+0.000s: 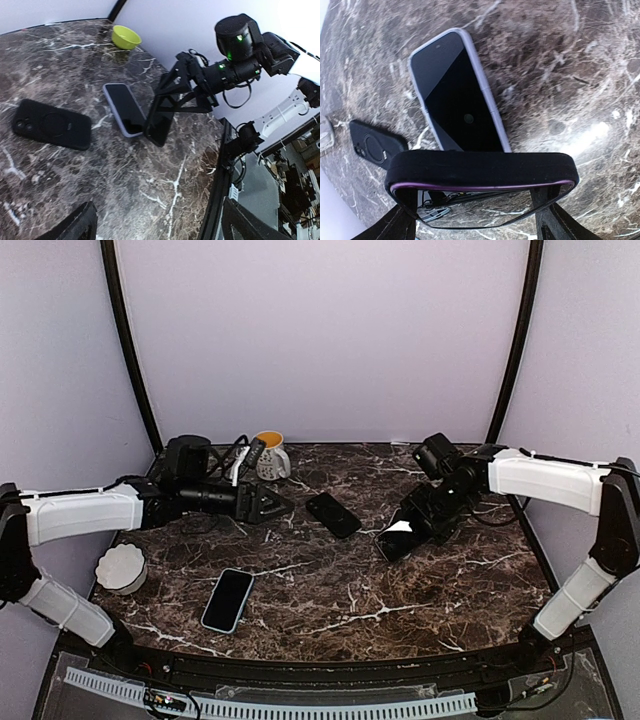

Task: Take the phone out of the phone case
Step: Pick up the phone with the phone case at the center of the board, then pass from the right arm to the left

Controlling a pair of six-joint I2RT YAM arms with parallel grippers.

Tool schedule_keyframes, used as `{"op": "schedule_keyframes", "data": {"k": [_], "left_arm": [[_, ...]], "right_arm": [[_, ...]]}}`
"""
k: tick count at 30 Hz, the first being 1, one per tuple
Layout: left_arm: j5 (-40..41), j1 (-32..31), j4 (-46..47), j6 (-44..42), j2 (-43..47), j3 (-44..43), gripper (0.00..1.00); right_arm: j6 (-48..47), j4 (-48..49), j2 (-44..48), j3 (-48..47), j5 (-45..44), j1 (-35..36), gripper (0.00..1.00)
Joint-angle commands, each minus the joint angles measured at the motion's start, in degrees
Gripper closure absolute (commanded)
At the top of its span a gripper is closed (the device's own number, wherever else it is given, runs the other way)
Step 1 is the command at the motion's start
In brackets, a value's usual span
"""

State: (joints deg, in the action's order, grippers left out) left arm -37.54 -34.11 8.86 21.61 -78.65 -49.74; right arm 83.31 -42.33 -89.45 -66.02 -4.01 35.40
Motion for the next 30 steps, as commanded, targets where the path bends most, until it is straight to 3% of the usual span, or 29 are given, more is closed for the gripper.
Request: {"op": "schedule_keyframes", "data": {"k": [1,7,17,30], "left_arm": [[-7.14,-2.74,13.04,-1.54,-3.73,-1.16,0.13],[-7.9,-5.79,18.88,-3.44,-10.52,-3.06,0.14],[0.86,-11.98,27.61,-4.94,-18.17,-4.04,0.15],[4.49,-13.7,32.69,-4.75,-22.06,-4.3,0.33]], "right_arm": [[-0.71,3.65,3.46,-2.62,0.7,2.15,0.47],[-0.44,7.04,6.12,-1.51,2.17,4.46,0.47],[0.2,13.22,7.67,-0.27,5.57,6.86,0.47],[0.51,18.57,6.84,-0.56,8.23,9.57,0.48]]}}
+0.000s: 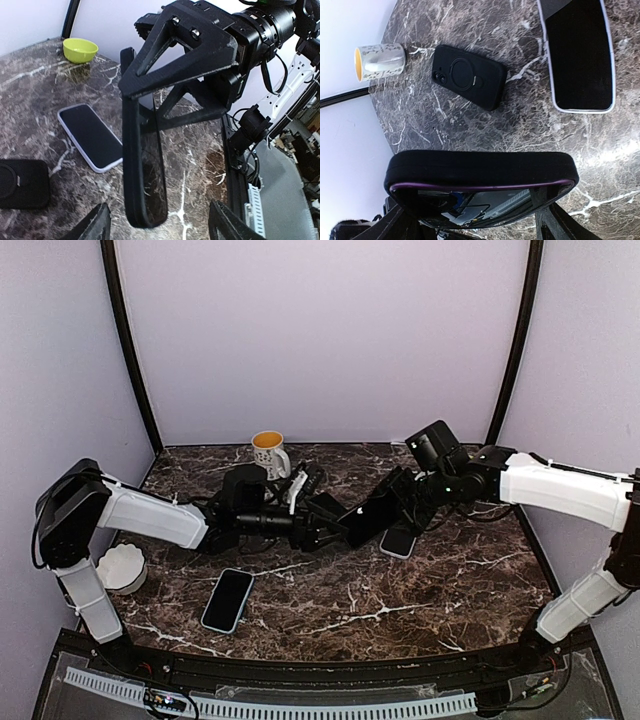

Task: Take the phone out of the phone case
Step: Pass from the right arm to the left

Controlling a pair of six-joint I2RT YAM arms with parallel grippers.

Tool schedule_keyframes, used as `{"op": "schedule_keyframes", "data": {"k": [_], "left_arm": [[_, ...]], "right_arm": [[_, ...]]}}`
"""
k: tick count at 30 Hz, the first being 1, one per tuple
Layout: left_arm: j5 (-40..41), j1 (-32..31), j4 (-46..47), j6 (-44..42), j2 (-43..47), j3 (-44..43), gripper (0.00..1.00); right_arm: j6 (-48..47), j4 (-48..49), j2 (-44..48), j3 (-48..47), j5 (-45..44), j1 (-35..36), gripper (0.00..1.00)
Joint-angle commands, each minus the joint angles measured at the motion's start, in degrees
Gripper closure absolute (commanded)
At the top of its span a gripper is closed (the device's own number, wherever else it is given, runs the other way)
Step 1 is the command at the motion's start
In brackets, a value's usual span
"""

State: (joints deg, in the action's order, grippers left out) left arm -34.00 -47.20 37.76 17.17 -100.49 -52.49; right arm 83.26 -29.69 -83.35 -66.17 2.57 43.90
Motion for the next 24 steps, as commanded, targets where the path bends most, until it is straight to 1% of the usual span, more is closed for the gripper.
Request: {"op": "schedule_keyframes", "data": {"k": [1,4,5,6,7,8,9,11,12,13,14,15,17,19,20,21,23,24], "left_arm": [[1.35,-0.72,4.23,-0.26,-0.43,-1.58,0.37],[2.64,-0.98,4.77,-0.06,-0.56,-1.65,0.47],[3.2,-1.14,4.77,-0.04,-0.69,-1.83,0.53],[3.39,-1.19,4.58,-0.03,-0.77,-1.91,0.57],[3.76,-1.33,4.29,0.01,-0.79,-2.24,0.67],[3.76,-1.32,3.43,0.05,-0.83,-2.56,0.73],[3.7,-1.36,2.87,0.01,-0.84,-3.22,0.87],[3.96,-1.4,0.57,0.1,-0.83,-4.44,0.99],[3.86,-1.4,-0.54,0.04,-0.56,-4.67,1.0],[3.72,-1.34,-0.91,0.27,-0.35,-4.85,1.0],[3.53,-1.37,-1.48,0.21,0.28,-5.0,1.0],[3.3,-1.4,-1.91,0.03,0.64,-5.04,1.0],[2.9,-1.36,-4.51,-1.66,2.06,-5.67,1.0],[2.85,-1.29,-9.9,-4.89,3.66,-7.5,1.0],[3.08,-1.0,-14.38,-6.02,4.69,-8.94,1.0],[3.2,-0.76,-16.45,-7.9,5.22,-9.73,1.0],[1.96,0.63,-23.09,-9.56,6.58,-11.45,1.0],[0.72,1.94,-24.19,-9.85,7.49,-12.21,1.0]], "right_arm": [[0.55,6.25,0.73,-0.43,1.84,1.16,0.48],[0.55,6.66,0.86,-0.58,1.76,1.76,0.48],[0.56,6.71,0.9,-0.62,1.74,2.02,0.48],[0.49,6.76,1.03,-0.67,1.74,2.14,0.48],[0.42,6.83,1.14,-0.64,1.69,2.27,0.48],[0.49,6.91,1.31,-0.56,1.6,2.32,0.47],[0.48,7.19,1.55,-0.43,1.6,2.47,0.48],[0.26,7.93,2.02,-0.21,1.36,2.74,0.47],[-0.02,8.35,2.24,0.0,1.12,2.84,0.44],[-0.43,8.91,2.57,0.29,0.94,2.94,0.34],[-0.92,9.47,2.99,0.81,0.53,2.95,0.17],[-1.38,9.84,3.48,1.39,-0.27,2.87,0.04],[-3.55,10.48,4.45,2.63,-2.09,2.56,0.01],[-8.79,12.21,5.45,3.45,-2.38,1.54,0.01],[-11.92,12.43,5.97,3.72,-3.18,1.06,0.01],[-14.66,12.55,6.59,4.15,-4.48,0.61,0.01],[-20.78,14.09,7.94,5.26,-6.04,-0.21,0.01],[-23.71,14.89,8.61,5.78,-6.46,-0.68,0.02]]}}
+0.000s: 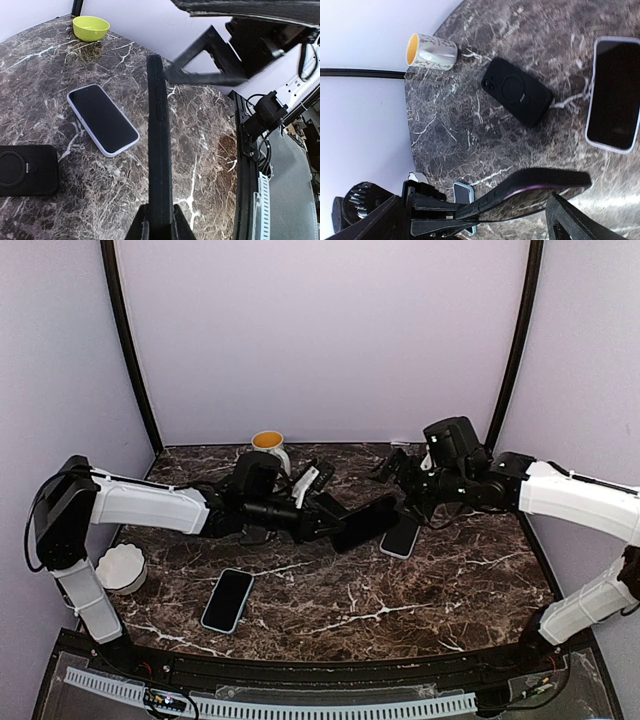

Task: Take the phone out of the phone case
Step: Pass from the right arm to the left, then pass from the left arm to the right

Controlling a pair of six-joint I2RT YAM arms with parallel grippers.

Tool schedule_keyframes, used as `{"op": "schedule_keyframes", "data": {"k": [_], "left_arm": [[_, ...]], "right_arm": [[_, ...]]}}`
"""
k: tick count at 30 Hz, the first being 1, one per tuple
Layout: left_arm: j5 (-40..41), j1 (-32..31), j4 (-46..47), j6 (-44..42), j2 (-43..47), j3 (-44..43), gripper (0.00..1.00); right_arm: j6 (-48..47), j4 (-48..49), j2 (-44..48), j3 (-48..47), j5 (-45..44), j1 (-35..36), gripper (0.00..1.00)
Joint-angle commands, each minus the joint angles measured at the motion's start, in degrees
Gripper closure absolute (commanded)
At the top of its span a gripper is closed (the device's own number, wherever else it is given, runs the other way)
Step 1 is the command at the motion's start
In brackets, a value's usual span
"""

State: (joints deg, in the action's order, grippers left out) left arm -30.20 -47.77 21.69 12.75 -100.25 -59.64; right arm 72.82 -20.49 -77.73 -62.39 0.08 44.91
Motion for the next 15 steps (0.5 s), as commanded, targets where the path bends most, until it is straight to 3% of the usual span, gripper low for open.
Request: {"op": "schedule_keyframes", "data": {"k": [1,9,15], "left_arm": [[-3.85,3.3,-10.02,-5.87,7.69,-5.32,1.0],[-7.19,9.16,-25.12,-13.68,10.83,-11.88,1.0],[-11.49,10.73,-32.21,-20.31,12.42,-13.9,1.0]], "right_arm": [[-17.39,6.59,3.81,2.54,-4.65,-2.08,0.01],[-36.89,9.19,7.22,4.55,-10.61,-2.81,0.01],[-50.68,16.07,8.81,8.35,-1.19,-2.89,0.02]]}}
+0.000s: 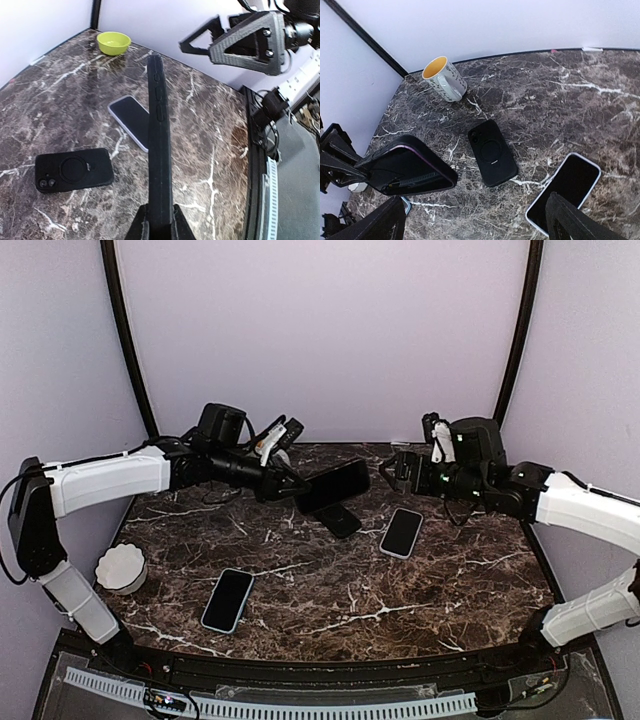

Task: Take the phone out of the phone case
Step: Pass from the left arm to the right

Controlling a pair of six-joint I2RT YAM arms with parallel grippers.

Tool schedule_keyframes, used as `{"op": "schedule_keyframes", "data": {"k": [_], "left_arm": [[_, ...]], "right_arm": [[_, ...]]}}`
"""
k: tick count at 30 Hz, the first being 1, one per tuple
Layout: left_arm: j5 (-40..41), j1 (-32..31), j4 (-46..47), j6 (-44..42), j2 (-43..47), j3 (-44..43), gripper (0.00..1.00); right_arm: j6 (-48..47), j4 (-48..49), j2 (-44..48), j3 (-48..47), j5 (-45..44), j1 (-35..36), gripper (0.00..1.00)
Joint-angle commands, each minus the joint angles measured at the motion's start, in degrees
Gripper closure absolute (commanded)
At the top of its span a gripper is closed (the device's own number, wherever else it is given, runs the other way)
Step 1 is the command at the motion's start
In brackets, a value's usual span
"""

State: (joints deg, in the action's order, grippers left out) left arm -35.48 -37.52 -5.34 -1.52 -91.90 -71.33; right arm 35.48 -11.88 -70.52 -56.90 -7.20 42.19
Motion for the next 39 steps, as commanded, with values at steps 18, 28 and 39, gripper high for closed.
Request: {"op": "schedule_keyframes", "data": {"k": [18,28,39], "left_arm": [[-11.79,0.87,-4.29,-18.03,14.1,8.17,1.0],[-16.52,0.74,-5.15,-20.49,13.81,9.67,1.0],[-14.56,-2.25,-7.6,-22.42,13.01,9.63,1.0]], "right_arm": [[-28.64,26.45,9.07,18.19,39.57,1.41,0.01],[-41.49,27.41,6.35,17.93,35.56,4.27,0.06],[-45.23,23.51,0.15,10.77,39.33,5.16,0.32]]}}
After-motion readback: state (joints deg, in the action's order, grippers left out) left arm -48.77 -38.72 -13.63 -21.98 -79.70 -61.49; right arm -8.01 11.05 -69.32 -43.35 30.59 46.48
